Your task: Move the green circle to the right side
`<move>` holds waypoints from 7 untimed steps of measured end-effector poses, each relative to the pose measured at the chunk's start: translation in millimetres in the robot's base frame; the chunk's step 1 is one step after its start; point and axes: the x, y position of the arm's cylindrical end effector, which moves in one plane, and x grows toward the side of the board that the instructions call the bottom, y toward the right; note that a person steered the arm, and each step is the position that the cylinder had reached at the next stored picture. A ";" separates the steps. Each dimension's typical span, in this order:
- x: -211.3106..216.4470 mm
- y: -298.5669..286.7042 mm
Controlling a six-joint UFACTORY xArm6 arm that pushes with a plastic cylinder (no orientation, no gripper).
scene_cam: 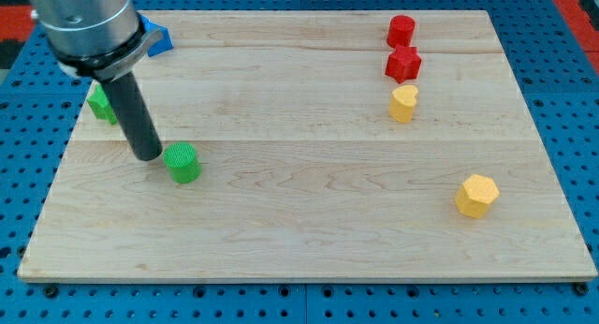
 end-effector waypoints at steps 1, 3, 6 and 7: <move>18.0 36.5; 4.8 131.0; -24.1 198.0; -24.1 195.4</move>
